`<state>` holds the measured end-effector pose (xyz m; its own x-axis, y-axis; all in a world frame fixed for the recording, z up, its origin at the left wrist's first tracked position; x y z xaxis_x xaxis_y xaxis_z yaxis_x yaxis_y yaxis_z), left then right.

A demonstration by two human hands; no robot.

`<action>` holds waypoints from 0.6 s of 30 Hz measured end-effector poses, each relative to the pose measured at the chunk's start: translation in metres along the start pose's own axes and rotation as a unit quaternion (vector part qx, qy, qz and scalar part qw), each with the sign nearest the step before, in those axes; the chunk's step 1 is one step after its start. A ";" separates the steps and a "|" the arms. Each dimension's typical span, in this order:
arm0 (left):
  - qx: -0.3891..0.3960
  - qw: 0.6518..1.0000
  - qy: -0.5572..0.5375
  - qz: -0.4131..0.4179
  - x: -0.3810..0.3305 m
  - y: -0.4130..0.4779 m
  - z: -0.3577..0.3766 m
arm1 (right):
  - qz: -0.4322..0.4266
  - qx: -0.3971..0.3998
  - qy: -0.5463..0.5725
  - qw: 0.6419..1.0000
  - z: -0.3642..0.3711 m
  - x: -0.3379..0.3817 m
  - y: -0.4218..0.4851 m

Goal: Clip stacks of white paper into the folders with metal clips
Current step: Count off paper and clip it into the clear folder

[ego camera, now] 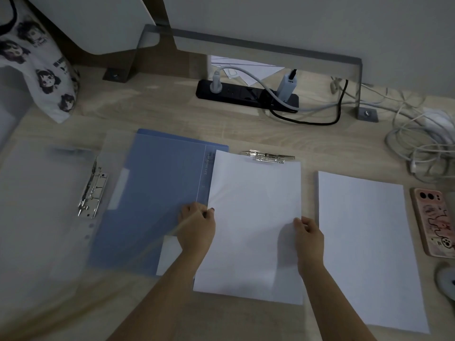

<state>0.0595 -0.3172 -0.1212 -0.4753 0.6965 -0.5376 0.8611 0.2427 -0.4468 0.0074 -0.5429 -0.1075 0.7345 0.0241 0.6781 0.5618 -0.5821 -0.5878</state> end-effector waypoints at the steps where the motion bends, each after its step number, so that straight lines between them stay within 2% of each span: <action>1: -0.001 1.000 0.003 0.002 0.000 0.000 0.000 | -0.001 0.000 -0.003 1.000 0.000 0.000 0.001; 6: -0.012 1.000 0.021 -0.003 -0.001 0.000 0.001 | -0.018 0.003 -0.029 0.999 0.002 -0.001 0.003; 10: -0.053 0.998 0.025 0.009 -0.007 -0.005 0.001 | -0.048 -0.012 -0.117 0.992 0.004 0.007 0.001; 12: -0.085 0.993 0.047 0.068 -0.011 -0.008 0.001 | -0.087 -0.049 -0.188 0.977 0.005 0.010 -0.002; 14: -0.063 0.979 0.097 0.168 -0.012 -0.009 0.008 | -0.147 -0.082 -0.269 0.948 0.006 0.010 -0.002; 16: -0.019 0.954 0.154 0.256 -0.011 -0.008 0.017 | -0.198 -0.074 -0.299 0.931 0.006 0.011 -0.001; 18: 0.008 0.937 0.194 0.289 -0.012 -0.007 0.023 | -0.223 -0.031 -0.293 0.929 0.008 0.012 0.000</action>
<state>0.0554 -0.3423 -0.1282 0.1739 0.9029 -0.3932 0.9503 -0.2585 -0.1733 0.0186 -0.5362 -0.1027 0.5259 0.7022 0.4800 0.8500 -0.4541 -0.2669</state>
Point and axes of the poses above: each hand's wrist, its own y-axis towards the middle knuckle, its own z-axis out of the palm, x = y × z, the point moved 3 cm from there along y, towards the middle knuckle, and after that the axes turned 5 degrees about x, right-handed, at the moved point
